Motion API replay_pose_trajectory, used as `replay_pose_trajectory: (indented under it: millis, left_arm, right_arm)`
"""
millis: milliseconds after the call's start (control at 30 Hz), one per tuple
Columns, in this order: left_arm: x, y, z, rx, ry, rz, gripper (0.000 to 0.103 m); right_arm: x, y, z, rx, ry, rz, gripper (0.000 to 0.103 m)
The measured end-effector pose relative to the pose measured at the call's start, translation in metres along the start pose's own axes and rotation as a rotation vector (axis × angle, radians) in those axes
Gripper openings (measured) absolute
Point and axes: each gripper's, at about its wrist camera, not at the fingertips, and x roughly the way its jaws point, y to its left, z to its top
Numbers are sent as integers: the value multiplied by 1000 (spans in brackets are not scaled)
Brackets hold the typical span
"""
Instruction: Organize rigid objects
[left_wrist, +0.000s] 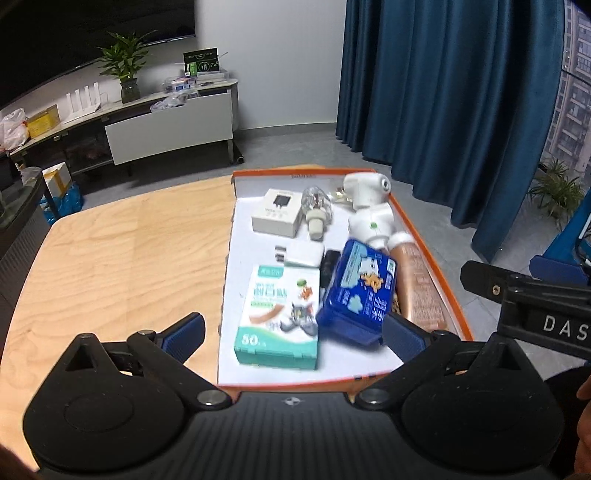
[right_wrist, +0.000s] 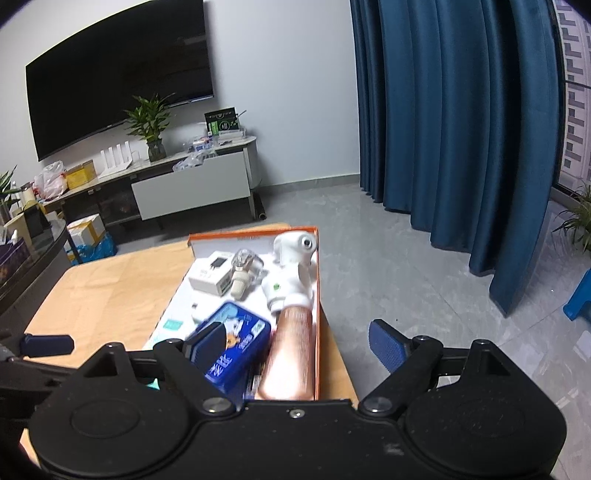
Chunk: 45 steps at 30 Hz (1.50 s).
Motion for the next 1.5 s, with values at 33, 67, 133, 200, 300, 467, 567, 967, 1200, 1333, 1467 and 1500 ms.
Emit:
replay_pose_trajectory:
  millis: [33, 67, 133, 200, 300, 467, 567, 967, 1200, 1333, 1467, 1500]
  left_arm:
    - [-1, -1, -3, 5, 2, 3, 103]
    - [-1, -3, -6, 12, 4, 7, 103]
    - [-3, -6, -10, 21, 10, 18, 103]
    - [-4, -8, -13, 24, 13, 15, 103]
    - [-6, -9, -16, 22, 16, 13, 103]
    - [-7, -7, -19, 7, 16, 17, 103]
    - [-7, -6, -20, 2, 21, 18, 103]
    - [-7, 0, -21, -30, 22, 13, 103]
    - [-6, 2, -22, -40, 30, 10, 103]
    - [-5, 3, -22, -44, 32, 9, 103]
    - [-5, 4, -22, -48, 34, 4, 103]
    - [-5, 4, -22, -48, 35, 4, 103]
  right_arm:
    - [-2, 0, -3, -2, 3, 0, 99]
    - [-3, -1, -5, -4, 8, -2, 99]
    - [-6, -3, -10, -5, 21, -11, 100]
    - [-8, -5, -12, -2, 30, -19, 100]
    - [-10, -10, -15, 11, 41, -41, 100]
    - [-11, -15, -21, 24, 62, -61, 100]
    - [-11, -14, -26, 10, 78, -51, 100]
    - [-6, -10, -35, -8, 125, -24, 100]
    - [-3, -7, -37, -16, 138, -19, 100]
    - [-1, -6, -37, -20, 143, -19, 100]
    - [-1, -6, -37, -20, 144, -19, 100]
    - [-1, -6, -37, -18, 145, -18, 100]
